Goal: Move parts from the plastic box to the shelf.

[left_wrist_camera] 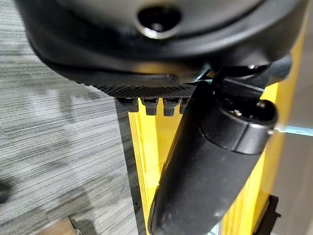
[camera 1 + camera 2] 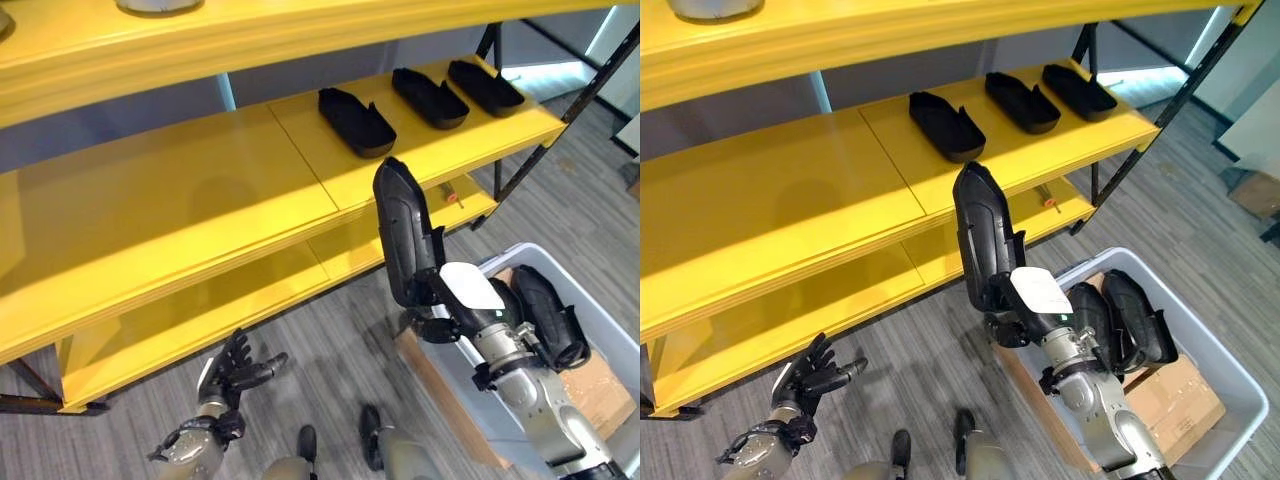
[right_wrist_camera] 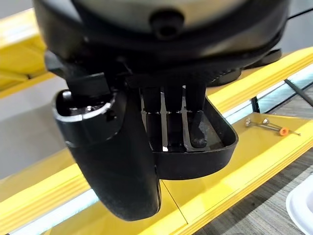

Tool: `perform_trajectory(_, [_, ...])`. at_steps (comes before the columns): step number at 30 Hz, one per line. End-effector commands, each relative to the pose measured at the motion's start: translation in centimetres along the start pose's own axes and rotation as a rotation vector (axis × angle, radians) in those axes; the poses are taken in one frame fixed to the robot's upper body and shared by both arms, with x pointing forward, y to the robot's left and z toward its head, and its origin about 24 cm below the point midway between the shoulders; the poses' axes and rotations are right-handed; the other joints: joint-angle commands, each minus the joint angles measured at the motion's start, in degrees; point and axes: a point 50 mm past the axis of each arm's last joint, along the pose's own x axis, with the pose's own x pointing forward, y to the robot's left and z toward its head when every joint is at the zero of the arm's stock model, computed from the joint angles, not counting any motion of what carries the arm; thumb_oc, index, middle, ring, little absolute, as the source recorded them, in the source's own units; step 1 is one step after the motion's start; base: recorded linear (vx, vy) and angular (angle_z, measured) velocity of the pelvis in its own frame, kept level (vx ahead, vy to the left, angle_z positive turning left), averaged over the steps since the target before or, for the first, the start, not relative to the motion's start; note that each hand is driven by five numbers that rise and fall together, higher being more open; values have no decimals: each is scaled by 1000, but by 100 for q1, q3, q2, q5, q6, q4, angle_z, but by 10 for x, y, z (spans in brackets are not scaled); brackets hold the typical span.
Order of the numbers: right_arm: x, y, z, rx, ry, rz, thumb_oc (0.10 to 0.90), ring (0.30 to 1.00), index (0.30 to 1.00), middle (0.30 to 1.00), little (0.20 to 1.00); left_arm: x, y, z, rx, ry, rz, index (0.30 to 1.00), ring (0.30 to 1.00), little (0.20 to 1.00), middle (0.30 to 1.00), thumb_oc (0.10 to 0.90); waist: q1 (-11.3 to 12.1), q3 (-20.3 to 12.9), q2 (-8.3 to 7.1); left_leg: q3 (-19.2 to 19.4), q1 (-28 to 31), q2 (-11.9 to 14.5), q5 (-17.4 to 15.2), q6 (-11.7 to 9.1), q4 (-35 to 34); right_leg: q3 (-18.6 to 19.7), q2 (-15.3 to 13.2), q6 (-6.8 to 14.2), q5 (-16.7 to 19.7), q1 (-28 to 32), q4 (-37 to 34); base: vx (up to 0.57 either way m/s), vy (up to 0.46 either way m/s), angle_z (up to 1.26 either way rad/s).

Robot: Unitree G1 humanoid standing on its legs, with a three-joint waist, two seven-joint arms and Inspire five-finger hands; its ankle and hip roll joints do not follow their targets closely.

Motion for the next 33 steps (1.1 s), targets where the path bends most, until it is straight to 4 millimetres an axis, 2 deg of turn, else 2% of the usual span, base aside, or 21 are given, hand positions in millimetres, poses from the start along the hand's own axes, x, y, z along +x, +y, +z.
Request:
perform_trajectory(1, [15, -67, 18, -68, -151, -294, 400, 300, 300, 300, 300, -2, -12, 34, 14, -188, -88, 1000, 1000, 1000, 1000, 900, -76, -362, -142, -184, 330, -12, -82, -122, -249, 445, 39, 43, 337, 540, 165, 80, -81, 92])
perform_trajectory(7, [4, -68, 11, -45, -123, -291, 400, 300, 300, 300, 300, -9, -14, 20, -27, -144, -83, 1000, 1000, 1000, 1000, 900, -3, -556, -22, -254, 466, 208, -122, -217, -249, -6, 38, -98, 222, 1037, -172, 185, -151, 39])
perform_trajectory(12, [-2, -75, 6, -57, -104, -322, 400, 300, 300, 300, 300, -10, -16, 18, -25, -136, -90, 1000, 1000, 1000, 1000, 900, -31, -606, 7, -350, 508, 311, -117, -318, -249, -171, 24, -179, 116, 1222, -204, 83, -77, 26])
perform_trajectory(21, [-3, -85, 15, -54, -157, -367, 400, 300, 300, 300, 300, -7, -19, 20, -53, -144, -75, 1000, 1000, 1000, 1000, 900, -15, -634, -8, -484, 601, 462, -102, -431, -244, -318, 85, -329, -133, 1412, -144, 41, -58, 18])
perform_trajectory(22, [-2, -86, 16, -56, -166, -371, 400, 300, 300, 300, 300, -6, -20, 21, -53, -146, -78, 1000, 1000, 1000, 1000, 900, -14, -604, -26, -470, 549, 469, -126, -456, -79, -334, 76, -360, -166, 1429, -130, -12, -86, 18])
perform_trajectory(24, [1, -93, 22, -67, -205, -387, 400, 300, 300, 300, 300, -4, -24, 23, -63, -153, -96, 1000, 1000, 1000, 1000, 900, 28, -467, -87, -448, 152, 356, -143, -579, 738, -397, 12, -424, -199, 1512, -127, -88, -56, 18])
perform_trajectory(25, [4, -97, 26, -74, -235, -399, 400, 300, 300, 300, 300, -2, -28, 26, -66, -165, -115, 1000, 1000, 1000, 1000, 900, 71, -259, -126, -447, -301, 151, -54, -709, 1580, -474, -65, -469, -183, 1572, -126, -119, -25, 34])
perform_trajectory(26, [4, -97, 26, -74, -236, -400, 400, 300, 300, 300, 300, -2, -29, 26, -66, -166, -115, 1000, 1000, 1000, 1000, 900, 59, -256, -123, -459, -348, 147, -78, -709, 1651, -486, -66, -468, -181, 1562, -124, -133, -14, 43])
perform_trajectory(27, [5, -99, 26, -86, -238, -405, 400, 300, 300, 300, 300, -2, -29, 26, -61, -163, -120, 1000, 1000, 1000, 1000, 900, 68, -196, -144, -358, -554, 175, 29, -745, 1888, -539, -98, -485, -176, 1573, -134, -46, 19, 48])
perform_trajectory(28, [5, -101, 24, -98, -225, -413, 400, 300, 300, 300, 300, -1, -29, 27, -56, -164, -124, 1000, 1000, 1000, 1000, 900, 35, -180, -183, -135, -702, 507, 131, -707, 1634, -613, -185, -442, -164, 1601, -175, -1, 17, 36])
perform_trajectory(29, [5, -101, 20, -99, -206, -411, 400, 300, 300, 300, 300, -2, -28, 27, -55, -160, -129, 1000, 1000, 1000, 1000, 900, 33, -201, -218, -74, -672, 591, 81, -677, 1432, -629, -221, -419, -173, 1654, -222, 66, 53, 29])
perform_trajectory(30, [4, -101, 17, -96, -187, -428, 400, 300, 300, 300, 300, -1, -29, 29, -45, -166, -132, 1000, 1000, 1000, 1000, 900, 7, -211, -244, 146, -698, 1013, 277, -720, 967, -714, -312, -348, -188, 1732, -267, 93, 54, 47])
perform_trajectory(31, [3, -101, 13, -98, -162, -428, 400, 300, 300, 300, 300, -1, -28, 30, -41, -167, -132, 1000, 1000, 1000, 1000, 900, -10, -255, -264, 182, -687, 1114, 443, -739, 678, -749, -341, -327, -180, 1743, -306, 102, 137, 68])
perform_trajectory(32, [2, -102, 12, -103, -155, -441, 400, 300, 300, 300, 300, 0, -27, 32, -32, -173, -128, 1000, 1000, 1000, 1000, 900, -14, -271, -238, 278, -815, 1395, 814, -850, 384, -779, -406, -267, -215, 1787, -306, 71, 94, 77])
perform_trajectory(33, [2, -101, 12, -103, -154, -441, 400, 300, 300, 300, 300, 0, -27, 32, -31, -172, -127, 1000, 1000, 1000, 1000, 900, -22, -285, -232, 273, -781, 1408, 882, -869, 278, -792, -391, -277, -221, 1775, -301, 174, 237, 71])
